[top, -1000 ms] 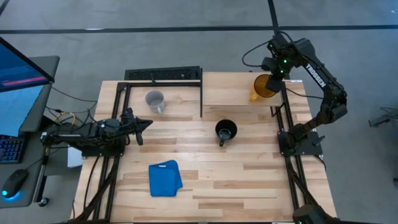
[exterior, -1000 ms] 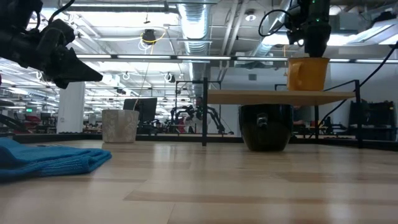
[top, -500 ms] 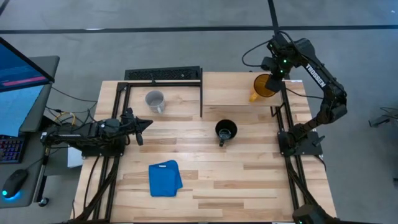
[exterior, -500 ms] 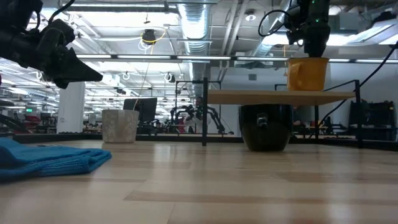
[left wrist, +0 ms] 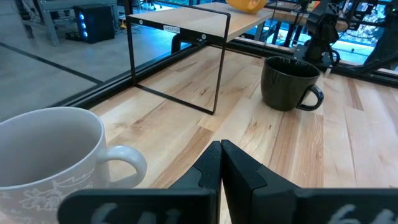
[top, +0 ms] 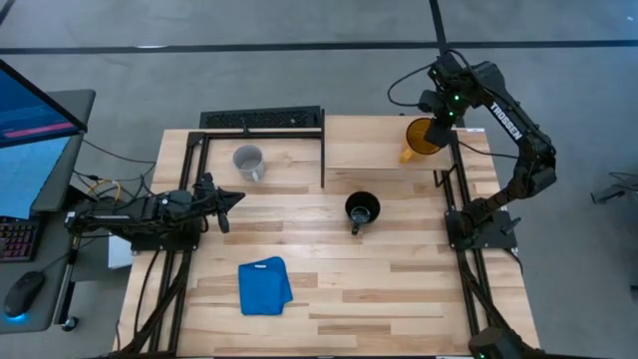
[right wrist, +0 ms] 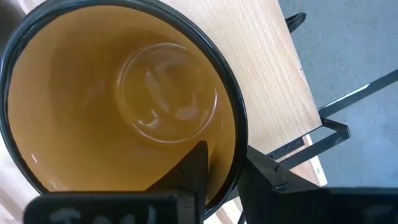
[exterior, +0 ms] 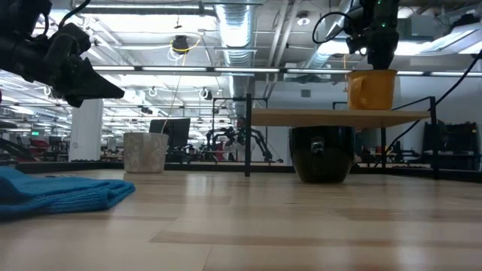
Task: Stack small to large cups/mugs on shelf
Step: Put the yellow mug on the shelf
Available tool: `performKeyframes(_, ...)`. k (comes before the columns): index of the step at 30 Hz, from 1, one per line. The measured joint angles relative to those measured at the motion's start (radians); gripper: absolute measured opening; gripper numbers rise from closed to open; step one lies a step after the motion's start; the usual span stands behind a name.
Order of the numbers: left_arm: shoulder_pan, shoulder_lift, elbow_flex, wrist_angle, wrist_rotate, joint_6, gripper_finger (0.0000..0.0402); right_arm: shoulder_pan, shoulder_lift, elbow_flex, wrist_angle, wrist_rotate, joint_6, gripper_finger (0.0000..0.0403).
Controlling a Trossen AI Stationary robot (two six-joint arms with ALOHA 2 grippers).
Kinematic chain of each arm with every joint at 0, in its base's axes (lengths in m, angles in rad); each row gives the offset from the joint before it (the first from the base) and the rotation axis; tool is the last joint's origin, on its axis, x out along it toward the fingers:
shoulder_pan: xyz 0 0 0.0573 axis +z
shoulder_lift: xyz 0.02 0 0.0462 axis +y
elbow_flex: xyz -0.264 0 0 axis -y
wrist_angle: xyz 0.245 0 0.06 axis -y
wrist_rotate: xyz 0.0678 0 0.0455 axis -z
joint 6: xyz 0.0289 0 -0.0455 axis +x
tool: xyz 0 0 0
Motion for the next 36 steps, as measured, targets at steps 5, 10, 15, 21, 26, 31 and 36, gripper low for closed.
performKeyframes(5, 0.000, 0.000, 0.000, 0.000, 0.000, 0.000, 0.0000, 0.000, 0.000, 0.000, 0.004, 0.000, 0.000, 0.0093)
performKeyframes(10, 0.000, 0.000, 0.000, 0.000, 0.000, 0.000, 0.0000, 0.000, 0.000, 0.000, 0.030, 0.000, 0.000, 0.0093)
performKeyframes(15, 0.000, 0.000, 0.000, 0.000, 0.000, 0.000, 0.0000, 0.000, 0.000, 0.000, 0.049, 0.001, 0.000, 0.0093)
performKeyframes(21, 0.000, 0.000, 0.000, 0.000, 0.000, 0.000, 0.0000, 0.000, -0.001, 0.001, 0.079, 0.007, 0.000, 0.0093)
performKeyframes(26, 0.000, 0.000, 0.000, 0.000, 0.000, 0.000, 0.0000, -0.001, -0.001, 0.001, 0.108, 0.006, 0.000, 0.0093)
performKeyframes(31, 0.000, 0.000, 0.000, 0.000, 0.000, 0.000, 0.0000, -0.001, -0.001, 0.001, 0.138, 0.002, -0.001, 0.0093)
performKeyframes(36, 0.000, 0.000, 0.000, 0.000, 0.000, -0.001, 0.0000, 0.001, -0.001, 0.001, 0.159, 0.000, -0.001, 0.0093)
